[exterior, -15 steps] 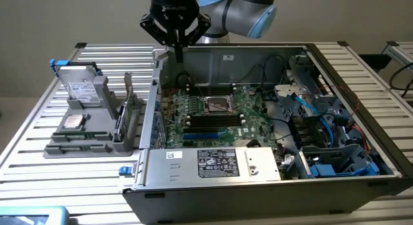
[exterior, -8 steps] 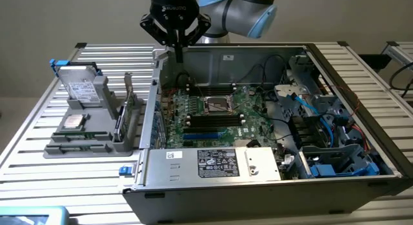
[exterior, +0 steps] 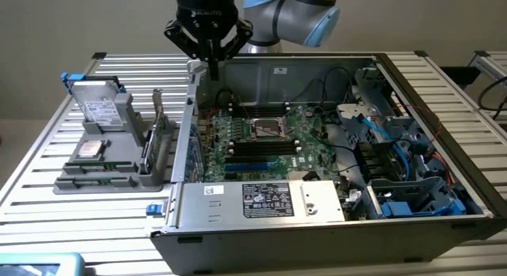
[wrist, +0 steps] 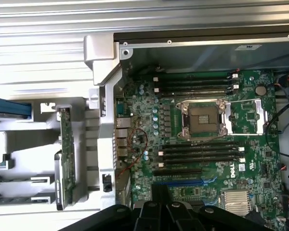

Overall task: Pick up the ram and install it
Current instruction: 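Reach for the ram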

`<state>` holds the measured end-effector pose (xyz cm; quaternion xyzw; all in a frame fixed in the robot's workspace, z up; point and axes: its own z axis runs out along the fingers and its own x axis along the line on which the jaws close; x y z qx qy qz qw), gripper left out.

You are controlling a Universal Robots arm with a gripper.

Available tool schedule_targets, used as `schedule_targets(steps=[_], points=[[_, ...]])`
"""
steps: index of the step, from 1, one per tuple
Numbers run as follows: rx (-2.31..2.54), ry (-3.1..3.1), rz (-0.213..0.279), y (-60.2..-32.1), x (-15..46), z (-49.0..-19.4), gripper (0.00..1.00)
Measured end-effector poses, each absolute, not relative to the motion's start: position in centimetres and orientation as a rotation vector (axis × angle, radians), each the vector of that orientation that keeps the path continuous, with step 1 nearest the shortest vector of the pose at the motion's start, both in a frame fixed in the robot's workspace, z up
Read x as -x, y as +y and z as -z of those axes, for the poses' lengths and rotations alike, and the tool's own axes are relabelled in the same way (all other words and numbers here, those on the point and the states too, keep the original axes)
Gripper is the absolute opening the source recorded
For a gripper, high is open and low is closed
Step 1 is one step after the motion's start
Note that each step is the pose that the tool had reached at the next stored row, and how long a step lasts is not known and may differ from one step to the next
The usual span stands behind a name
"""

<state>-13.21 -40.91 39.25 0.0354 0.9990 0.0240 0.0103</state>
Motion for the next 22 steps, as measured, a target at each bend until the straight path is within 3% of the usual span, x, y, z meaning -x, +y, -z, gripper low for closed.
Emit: schedule_targets(steps=[22], points=[[-0.112, 3.133, -0.074, -42.0, 22.8, -38.1, 0.11]])
